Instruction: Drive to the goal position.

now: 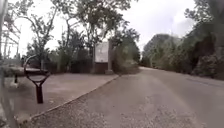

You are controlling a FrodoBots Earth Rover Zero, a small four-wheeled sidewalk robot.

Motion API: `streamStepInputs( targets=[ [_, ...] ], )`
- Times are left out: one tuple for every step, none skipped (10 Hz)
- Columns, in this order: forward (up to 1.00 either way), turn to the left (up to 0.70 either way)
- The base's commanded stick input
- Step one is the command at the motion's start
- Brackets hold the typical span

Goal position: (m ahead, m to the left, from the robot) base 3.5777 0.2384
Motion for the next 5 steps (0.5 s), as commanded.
streamStepInputs(
  targets=[
    [0.70, 0.00],
    [0.70, 0.00],
    [0.70, 0.00],
    [0.70, 0.00],
    [0.70, 0.00]
  ],
)
